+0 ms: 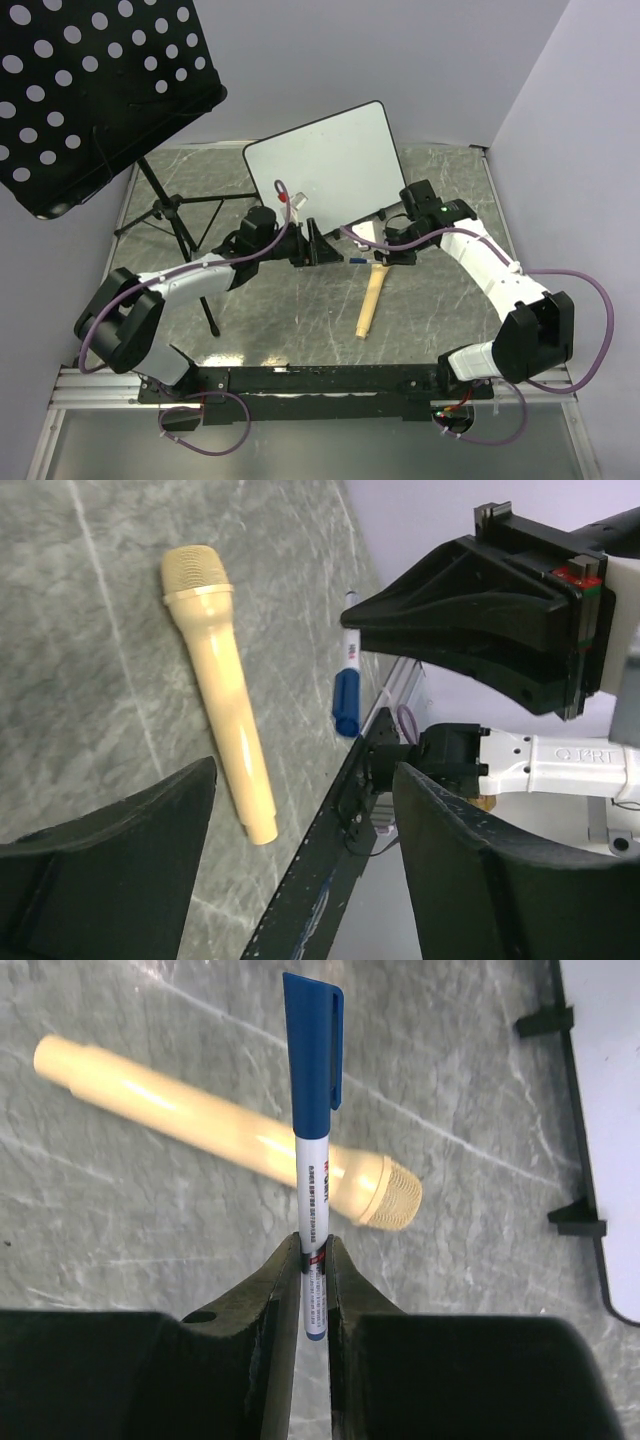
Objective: Write a sentence on the whiteboard
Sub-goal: Pass from the right arm to the left
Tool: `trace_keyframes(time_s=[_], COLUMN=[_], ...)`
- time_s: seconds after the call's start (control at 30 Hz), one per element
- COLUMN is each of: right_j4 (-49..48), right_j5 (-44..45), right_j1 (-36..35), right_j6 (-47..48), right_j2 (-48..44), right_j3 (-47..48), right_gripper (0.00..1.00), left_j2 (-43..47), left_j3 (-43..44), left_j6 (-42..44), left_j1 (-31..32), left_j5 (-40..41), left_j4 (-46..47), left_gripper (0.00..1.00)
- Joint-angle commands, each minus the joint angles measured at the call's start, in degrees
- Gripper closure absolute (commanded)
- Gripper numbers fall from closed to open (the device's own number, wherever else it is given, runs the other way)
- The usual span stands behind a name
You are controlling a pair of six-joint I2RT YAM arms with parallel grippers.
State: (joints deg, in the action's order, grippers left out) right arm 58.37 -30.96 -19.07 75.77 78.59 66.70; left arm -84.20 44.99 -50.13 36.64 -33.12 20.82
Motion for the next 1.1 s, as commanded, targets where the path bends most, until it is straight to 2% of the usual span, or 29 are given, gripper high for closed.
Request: trace_keyframes(time_s=[0.0,0.33,0.5,0.93,1.03,1.07], right_j4=[-1.94,-2.91,-2.82,-3.0,-2.91,-3.0], right_j5=[-1.04,-0.33,0.11,1.34,1.52,1.6], right_j1=[-2.72,-4.66,-5.45,-7.38,-7.82,-7.91], right_j6=[-4.57,-6.51,-6.77,-7.39,-7.39,-7.39], right_j2=[-0.89,0.16,0.25,0.6,0.6,0.52], right_j3=[2.47,4.49,4.76,4.58,4.49,4.41], right_gripper=[1.0,1.0,1.0,1.0,1.0,1.0], left_j2=[-0.96,-3.16,-3.25,-2.72,-2.55,-2.63], left_j3=[3.34,4.58,4.4,5.02,4.75,4.58], left_j6=[-0.76,-0.5,-0.85,-0.58,-0.67,-0.85], left_j1=[1.5,3.34,3.61,4.05,4.23,4.23], left_j5=[-0.8,-1.86,-1.94,-2.82,-2.82,-3.0], left_j4=[4.67,3.35,3.7,2.91,3.35,3.61], left_gripper=[0.26,0.38,0.49,0.56,0.64,0.71])
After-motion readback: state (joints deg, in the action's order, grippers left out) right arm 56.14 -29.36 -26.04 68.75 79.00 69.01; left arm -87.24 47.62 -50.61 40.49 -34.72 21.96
